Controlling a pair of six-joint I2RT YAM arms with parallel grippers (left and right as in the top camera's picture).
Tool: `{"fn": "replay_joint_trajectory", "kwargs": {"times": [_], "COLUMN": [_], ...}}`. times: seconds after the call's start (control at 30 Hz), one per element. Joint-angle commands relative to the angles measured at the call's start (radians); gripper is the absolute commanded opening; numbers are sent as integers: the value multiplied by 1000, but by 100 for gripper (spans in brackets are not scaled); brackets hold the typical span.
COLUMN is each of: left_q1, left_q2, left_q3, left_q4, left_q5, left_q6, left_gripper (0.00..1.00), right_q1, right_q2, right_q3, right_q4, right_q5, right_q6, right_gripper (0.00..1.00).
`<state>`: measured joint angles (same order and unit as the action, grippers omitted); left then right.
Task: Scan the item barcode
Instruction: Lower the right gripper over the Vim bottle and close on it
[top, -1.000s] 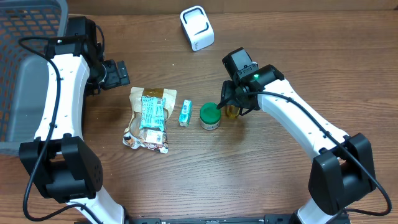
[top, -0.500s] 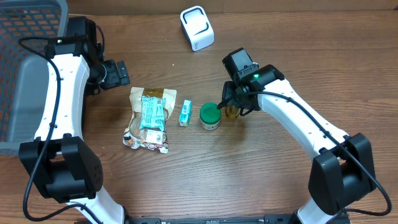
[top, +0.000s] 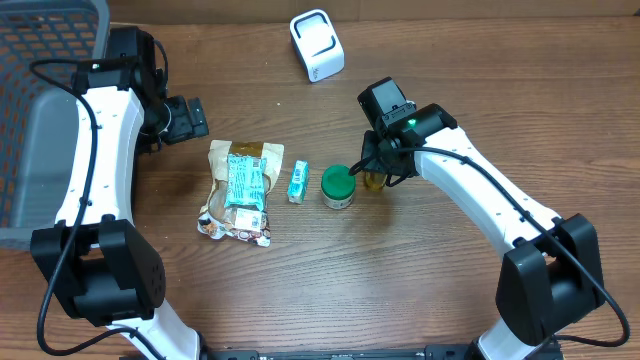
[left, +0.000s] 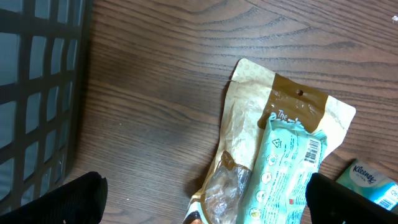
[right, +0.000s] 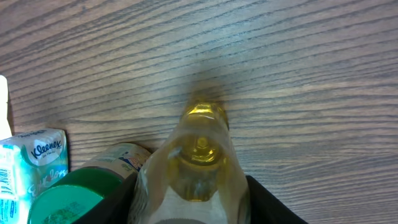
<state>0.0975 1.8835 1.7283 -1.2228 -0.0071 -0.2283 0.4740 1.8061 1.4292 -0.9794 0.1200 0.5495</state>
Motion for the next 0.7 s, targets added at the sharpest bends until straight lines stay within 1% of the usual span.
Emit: {"fn": "replay_joint_trajectory", "kwargs": {"times": [0.0,0.07,0.2,0.37,0.67], "left_q1": [-6,-6,-6,-6,-6], "left_q2": [-6,-6,-6,-6,-6], "left_q3": [-7,-7,-7,-7,-7], "left_q4": [2,2,2,2,2], "left_q5": [7,8,7,7,7], "left_q6": [15,15,15,15,15], "left_gripper": [99,100,99,99,100], "right_q1": [3,3,3,3,3], "right_q2": [-4,-4,-4,-4,-4], "right_q3": [14,14,14,14,14], "right_q4": [5,5,4,2,-2], "right_q5": [11,11,11,11,10], "right_q6": [0,0,0,0,0], "right_gripper": [43,41,32,30,30]}}
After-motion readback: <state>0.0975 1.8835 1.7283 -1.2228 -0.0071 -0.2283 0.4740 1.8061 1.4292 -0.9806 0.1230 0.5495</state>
